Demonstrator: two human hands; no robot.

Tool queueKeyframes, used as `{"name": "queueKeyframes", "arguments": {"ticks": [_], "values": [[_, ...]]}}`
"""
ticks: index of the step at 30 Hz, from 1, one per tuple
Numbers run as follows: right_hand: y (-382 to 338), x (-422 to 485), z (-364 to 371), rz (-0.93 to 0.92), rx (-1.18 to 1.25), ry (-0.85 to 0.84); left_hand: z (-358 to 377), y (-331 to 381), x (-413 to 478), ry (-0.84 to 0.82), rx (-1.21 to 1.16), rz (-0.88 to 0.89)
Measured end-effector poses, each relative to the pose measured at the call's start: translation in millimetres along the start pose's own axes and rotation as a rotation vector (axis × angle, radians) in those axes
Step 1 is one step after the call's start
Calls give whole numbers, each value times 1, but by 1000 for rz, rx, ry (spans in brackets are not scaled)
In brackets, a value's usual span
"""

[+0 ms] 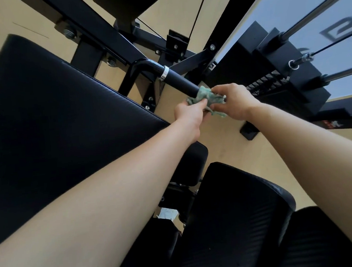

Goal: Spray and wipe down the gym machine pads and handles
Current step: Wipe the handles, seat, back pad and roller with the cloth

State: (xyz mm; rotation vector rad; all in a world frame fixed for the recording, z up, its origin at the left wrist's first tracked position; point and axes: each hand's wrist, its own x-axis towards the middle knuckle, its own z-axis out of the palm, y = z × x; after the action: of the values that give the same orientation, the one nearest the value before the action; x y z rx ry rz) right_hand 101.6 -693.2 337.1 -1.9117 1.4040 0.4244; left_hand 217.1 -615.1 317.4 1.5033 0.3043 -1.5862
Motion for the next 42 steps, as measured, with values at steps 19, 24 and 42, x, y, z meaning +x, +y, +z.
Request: {"name": "queueKeyframes", "arguments": {"ticks": [19,24,42], "values": [[-62,23,8,-251,191,70,-24,29,-2,323,-95,222],[-29,15,9,-133,101,13,-22,7,-7,225,-7,92],[-92,32,3,-276,278,96,-43,56,11,441,-68,291]]}}
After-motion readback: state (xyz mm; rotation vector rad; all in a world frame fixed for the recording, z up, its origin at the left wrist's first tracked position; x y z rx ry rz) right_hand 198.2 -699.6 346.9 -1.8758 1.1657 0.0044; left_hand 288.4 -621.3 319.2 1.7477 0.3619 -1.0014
